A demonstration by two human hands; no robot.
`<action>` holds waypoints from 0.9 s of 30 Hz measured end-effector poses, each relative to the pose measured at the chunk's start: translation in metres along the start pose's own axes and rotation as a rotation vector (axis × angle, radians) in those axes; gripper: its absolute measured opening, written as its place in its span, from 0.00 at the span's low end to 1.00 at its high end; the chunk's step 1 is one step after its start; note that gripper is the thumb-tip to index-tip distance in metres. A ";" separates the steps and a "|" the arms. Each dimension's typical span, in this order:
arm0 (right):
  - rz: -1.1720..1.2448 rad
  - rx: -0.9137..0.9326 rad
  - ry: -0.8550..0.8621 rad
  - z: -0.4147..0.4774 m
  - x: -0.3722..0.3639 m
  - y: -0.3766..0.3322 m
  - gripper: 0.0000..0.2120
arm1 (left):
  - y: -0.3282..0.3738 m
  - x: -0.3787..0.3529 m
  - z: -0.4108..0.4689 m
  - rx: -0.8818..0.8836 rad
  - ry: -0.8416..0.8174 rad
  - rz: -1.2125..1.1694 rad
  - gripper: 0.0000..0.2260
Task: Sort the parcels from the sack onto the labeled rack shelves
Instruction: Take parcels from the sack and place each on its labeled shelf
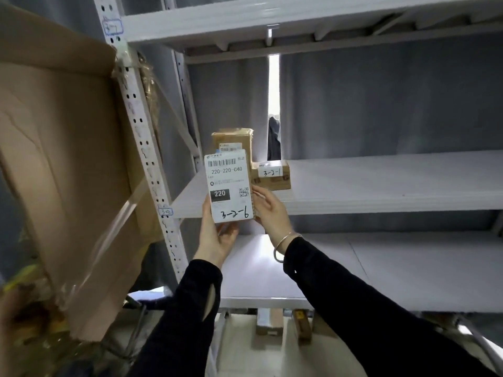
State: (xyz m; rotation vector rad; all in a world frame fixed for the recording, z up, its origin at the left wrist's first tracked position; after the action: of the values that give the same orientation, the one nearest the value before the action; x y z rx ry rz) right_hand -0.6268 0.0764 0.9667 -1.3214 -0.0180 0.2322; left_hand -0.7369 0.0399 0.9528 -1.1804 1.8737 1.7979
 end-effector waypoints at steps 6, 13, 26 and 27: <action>-0.089 0.044 0.339 -0.038 0.125 -0.011 0.10 | -0.093 -0.060 -0.021 -0.031 -0.080 0.295 0.14; -0.085 0.045 0.449 -0.030 0.209 -0.007 0.14 | -0.149 -0.117 -0.012 -0.191 -0.239 0.466 0.11; -0.243 0.073 0.177 0.123 0.225 0.023 0.17 | -0.152 -0.170 0.113 -0.516 -0.272 0.695 0.07; -0.249 0.057 0.159 0.130 0.226 0.030 0.18 | -0.155 -0.167 0.122 -0.520 -0.234 0.719 0.06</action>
State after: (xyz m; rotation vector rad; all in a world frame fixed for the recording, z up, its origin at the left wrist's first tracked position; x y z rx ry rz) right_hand -0.4299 0.2480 0.9439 -1.2638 -0.0407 -0.0840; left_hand -0.5622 0.2299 0.9398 -0.3653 1.8757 2.7824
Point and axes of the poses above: each hand's wrist, its own z-axis towards the middle knuckle, its own x-axis out of the back of the hand, y = z × x, the point moved 3 cm from there along z, towards the middle knuckle, and after that the axes turned 2 degrees about -x, right-handed, at the moved point
